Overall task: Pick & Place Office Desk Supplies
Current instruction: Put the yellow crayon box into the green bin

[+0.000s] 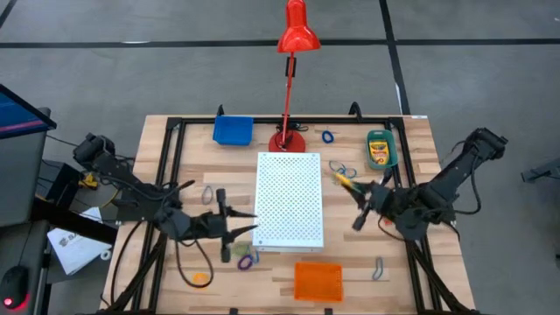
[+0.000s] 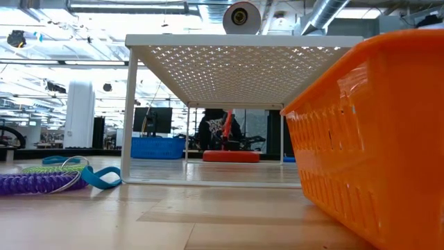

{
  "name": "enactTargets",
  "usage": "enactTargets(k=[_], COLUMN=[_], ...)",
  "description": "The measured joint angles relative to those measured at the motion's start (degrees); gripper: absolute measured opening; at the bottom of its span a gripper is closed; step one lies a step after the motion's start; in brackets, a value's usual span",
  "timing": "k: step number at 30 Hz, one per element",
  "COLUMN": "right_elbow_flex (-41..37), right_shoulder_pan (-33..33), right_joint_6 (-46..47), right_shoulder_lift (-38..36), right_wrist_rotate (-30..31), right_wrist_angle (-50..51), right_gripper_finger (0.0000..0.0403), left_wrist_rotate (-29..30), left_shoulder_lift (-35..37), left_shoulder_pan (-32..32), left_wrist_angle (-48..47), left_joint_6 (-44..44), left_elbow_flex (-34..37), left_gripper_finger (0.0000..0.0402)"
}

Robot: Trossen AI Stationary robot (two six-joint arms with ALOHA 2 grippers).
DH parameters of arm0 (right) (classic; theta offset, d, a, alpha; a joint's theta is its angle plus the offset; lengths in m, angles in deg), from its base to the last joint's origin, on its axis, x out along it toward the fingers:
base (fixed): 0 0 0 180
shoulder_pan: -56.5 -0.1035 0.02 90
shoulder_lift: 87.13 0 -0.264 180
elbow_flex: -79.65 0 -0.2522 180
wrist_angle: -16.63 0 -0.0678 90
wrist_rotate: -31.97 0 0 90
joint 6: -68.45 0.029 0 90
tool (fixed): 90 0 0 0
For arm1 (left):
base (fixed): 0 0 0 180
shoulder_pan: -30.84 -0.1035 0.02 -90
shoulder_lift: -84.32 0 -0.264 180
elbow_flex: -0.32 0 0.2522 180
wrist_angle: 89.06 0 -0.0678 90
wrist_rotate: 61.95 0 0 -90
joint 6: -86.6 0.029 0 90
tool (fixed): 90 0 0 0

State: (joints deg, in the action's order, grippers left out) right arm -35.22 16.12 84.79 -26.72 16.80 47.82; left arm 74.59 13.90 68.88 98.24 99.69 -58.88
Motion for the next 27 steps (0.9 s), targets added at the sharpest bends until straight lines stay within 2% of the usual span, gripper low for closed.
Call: enactTargets(k=[3, 8, 15, 21, 27], right_elbow_flex=[0.0, 0.0, 0.0, 0.0, 0.0], right_shoulder_pan=[4.5, 15.2, 29.2, 36.2, 40.4], right_joint_6=[6.6, 18.0, 27.0, 32.2, 34.1], right_shoulder_lift=[-1.7, -3.1, -1.0, 4.0, 10.7], right_wrist_rotate=[-2.5, -11.0, -19.9, -21.0, -20.8], right_wrist_angle=[8.7, 22.7, 39.5, 50.1, 51.6], right_gripper_finger=[0.0026, 0.0026, 0.0026, 0.0026, 0.0026], left_wrist_rotate=[0.6, 3.3, 3.6, 3.6, 3.6], left_shoulder_lift=[0.9, 1.0, 1.0, 1.0, 1.0], left_shoulder_pan=[2.0, 4.1, 4.8, 4.8, 4.8], left_wrist_angle=[-0.1, 0.0, 0.4, 0.4, 0.5], left_joint_6=[-1.5, -1.9, -1.5, -1.4, -1.4], left_elbow_flex=[2.3, 3.7, 3.7, 3.7, 3.9], left_gripper_finger=[0.0102, 0.0102, 0.0102, 0.0102, 0.0102])
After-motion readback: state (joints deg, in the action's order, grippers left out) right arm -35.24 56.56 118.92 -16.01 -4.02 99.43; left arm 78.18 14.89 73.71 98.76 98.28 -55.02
